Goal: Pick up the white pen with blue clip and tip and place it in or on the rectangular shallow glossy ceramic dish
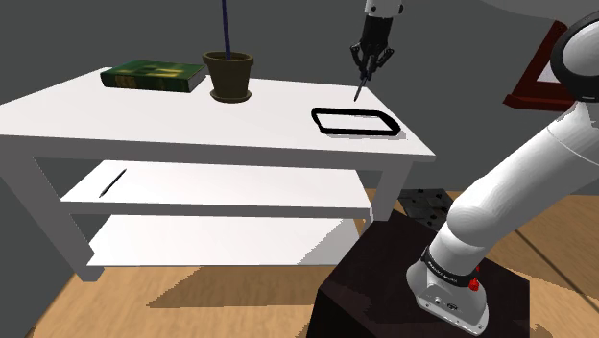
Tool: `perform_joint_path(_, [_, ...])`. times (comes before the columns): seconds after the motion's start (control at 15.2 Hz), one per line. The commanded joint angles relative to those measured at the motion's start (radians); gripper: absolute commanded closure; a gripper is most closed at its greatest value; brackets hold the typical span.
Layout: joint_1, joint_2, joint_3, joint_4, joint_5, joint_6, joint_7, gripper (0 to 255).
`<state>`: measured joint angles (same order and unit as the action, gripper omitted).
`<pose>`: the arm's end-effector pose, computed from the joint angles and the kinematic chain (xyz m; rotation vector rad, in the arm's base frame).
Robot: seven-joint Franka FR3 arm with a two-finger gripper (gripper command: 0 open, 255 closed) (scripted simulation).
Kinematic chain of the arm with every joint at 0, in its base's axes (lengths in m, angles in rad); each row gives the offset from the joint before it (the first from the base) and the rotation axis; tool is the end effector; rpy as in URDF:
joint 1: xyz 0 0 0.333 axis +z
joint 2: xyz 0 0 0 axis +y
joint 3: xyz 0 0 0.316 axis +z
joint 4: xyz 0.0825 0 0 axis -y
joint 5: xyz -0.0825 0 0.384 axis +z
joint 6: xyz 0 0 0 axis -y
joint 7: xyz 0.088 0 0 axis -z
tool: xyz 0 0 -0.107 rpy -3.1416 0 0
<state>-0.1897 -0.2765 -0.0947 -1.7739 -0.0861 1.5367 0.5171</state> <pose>0.4394 -0.1455 0.6660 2.8402 -1.2058 0.0692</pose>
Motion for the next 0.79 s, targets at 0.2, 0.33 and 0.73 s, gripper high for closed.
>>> perform_joint_path(0.2, [0.0, -0.001, 0.0, -0.002, 0.0, 0.001, 0.0, 255])
perform_joint_path(0.33, [0.0, -0.001, 0.0, -0.002, 0.0, 0.001, 0.0, 0])
perform_joint_path(0.73, [0.002, 0.023, 0.003, 0.092, 0.002, -0.069, -0.002, 0])
